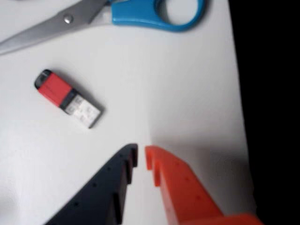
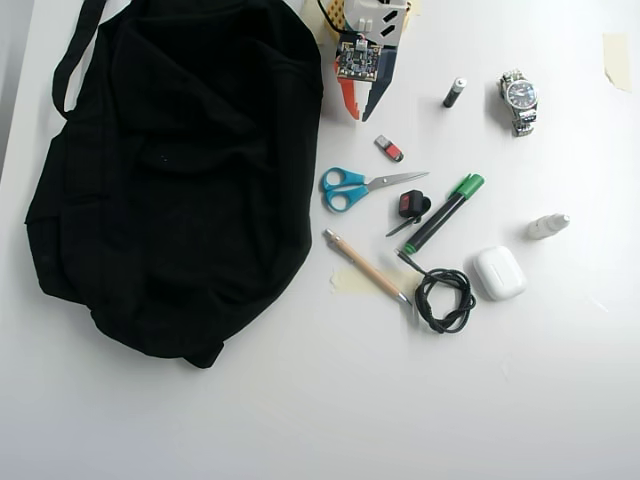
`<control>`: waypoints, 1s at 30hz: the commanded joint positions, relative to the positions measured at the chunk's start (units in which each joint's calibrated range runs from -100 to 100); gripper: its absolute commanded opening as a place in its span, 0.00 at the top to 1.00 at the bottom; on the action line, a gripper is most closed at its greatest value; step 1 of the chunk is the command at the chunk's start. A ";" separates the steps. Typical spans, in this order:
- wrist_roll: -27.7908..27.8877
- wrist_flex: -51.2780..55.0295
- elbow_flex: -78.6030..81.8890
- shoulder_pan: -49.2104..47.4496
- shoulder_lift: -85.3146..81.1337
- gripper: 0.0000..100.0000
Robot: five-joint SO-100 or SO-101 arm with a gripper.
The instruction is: Put the black bike light into the black bag
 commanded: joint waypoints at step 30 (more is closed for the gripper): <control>-0.39 -3.51 0.39 -0.88 -1.00 0.98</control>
